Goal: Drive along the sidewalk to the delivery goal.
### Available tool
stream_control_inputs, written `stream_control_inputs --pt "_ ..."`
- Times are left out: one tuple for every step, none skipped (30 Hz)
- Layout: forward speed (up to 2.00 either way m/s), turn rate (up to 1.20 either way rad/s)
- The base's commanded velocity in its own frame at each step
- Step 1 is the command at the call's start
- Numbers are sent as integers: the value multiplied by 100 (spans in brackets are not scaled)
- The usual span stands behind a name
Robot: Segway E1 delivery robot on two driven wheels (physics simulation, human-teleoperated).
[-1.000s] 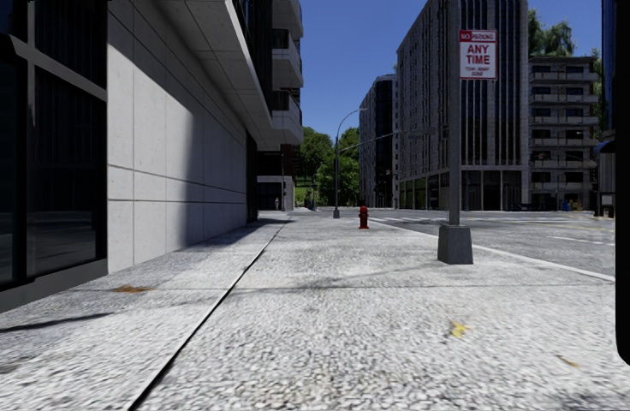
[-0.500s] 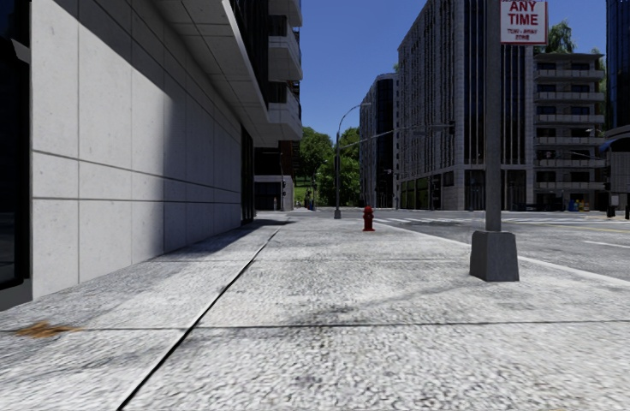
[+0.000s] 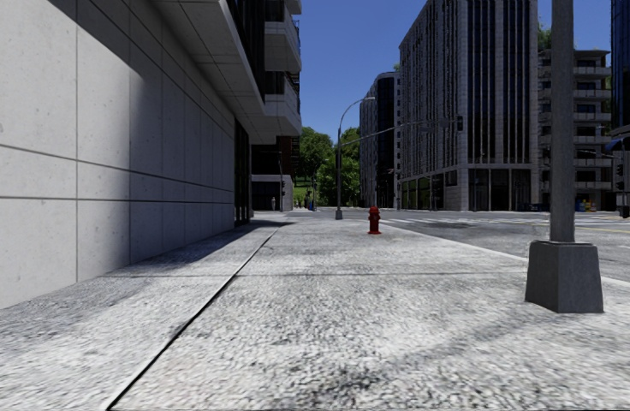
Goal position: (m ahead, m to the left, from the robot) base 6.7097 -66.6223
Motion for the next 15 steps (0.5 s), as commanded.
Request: stream_control_inputs --pt "200 0" --pt "200 0" --pt "200 0" --pt "200 0" --pt "200 0" --pt "200 0" --pt "200 0" --pt "200 0" --pt "200 0" --pt "200 0" --pt "200 0" --pt "200 0" --pt "200 0" --pt "200 0" --pt "200 0"
